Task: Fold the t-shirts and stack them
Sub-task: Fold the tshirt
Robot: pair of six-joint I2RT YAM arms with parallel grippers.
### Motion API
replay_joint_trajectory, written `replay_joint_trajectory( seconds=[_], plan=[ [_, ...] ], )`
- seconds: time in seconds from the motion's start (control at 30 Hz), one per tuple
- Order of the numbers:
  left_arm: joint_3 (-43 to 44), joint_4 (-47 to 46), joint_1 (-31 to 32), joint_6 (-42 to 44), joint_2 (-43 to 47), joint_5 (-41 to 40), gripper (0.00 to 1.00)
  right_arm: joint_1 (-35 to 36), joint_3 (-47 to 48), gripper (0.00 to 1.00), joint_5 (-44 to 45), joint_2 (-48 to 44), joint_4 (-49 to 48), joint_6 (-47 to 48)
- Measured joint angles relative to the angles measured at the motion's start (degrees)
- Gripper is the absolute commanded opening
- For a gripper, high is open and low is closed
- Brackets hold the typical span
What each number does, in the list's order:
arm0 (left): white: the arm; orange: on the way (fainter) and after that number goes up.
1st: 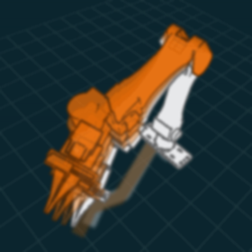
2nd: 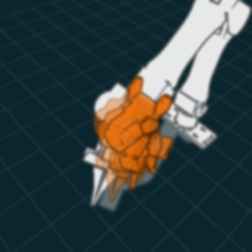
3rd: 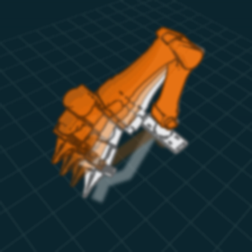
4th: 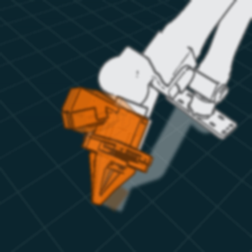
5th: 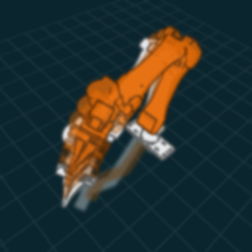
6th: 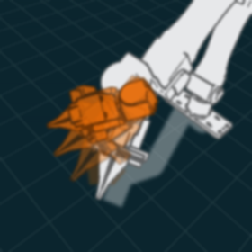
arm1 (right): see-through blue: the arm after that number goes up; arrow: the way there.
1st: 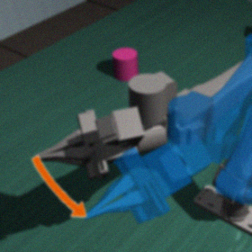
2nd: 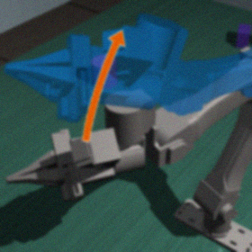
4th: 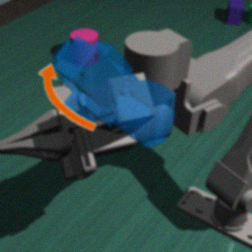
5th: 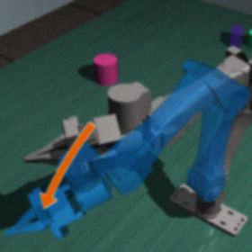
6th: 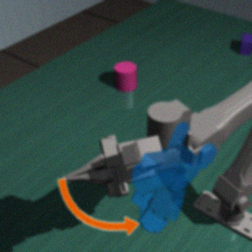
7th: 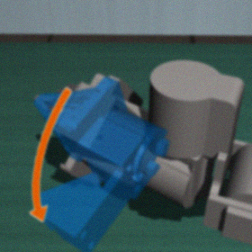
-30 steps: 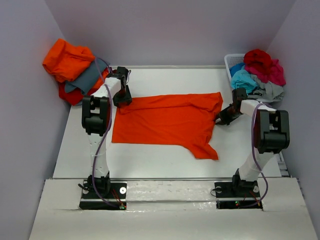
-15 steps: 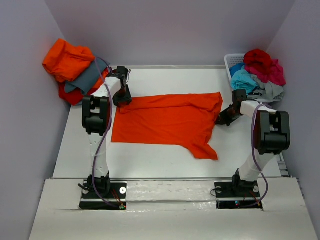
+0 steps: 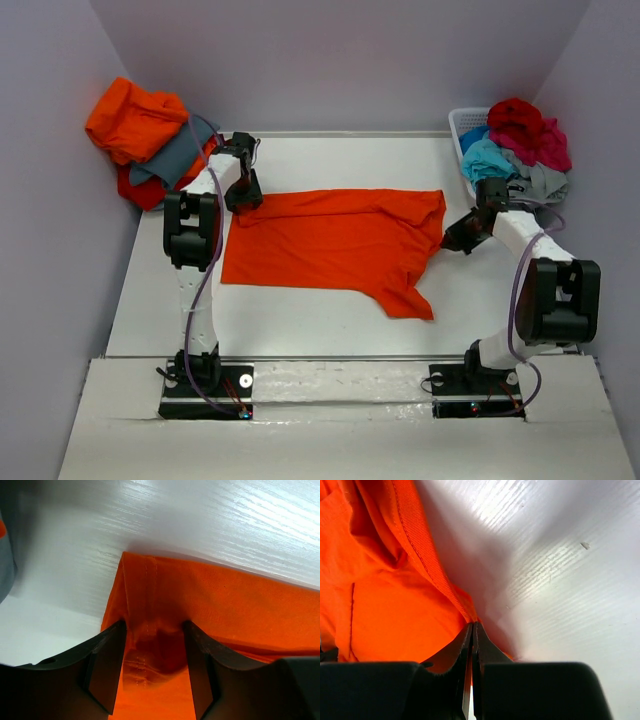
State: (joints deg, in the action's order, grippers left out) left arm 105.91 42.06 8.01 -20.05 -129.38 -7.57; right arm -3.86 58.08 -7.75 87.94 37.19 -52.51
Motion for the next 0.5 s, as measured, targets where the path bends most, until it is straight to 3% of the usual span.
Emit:
replay_joint_trajectory(
  seconds=[0.5],
  plan=[
    [-0.07, -0.26, -0.81, 0.04, 0.00, 0.33, 0.61, -5.35, 0.48, 0.07, 1.51, -2.89, 5.29, 3.08]
  ],
)
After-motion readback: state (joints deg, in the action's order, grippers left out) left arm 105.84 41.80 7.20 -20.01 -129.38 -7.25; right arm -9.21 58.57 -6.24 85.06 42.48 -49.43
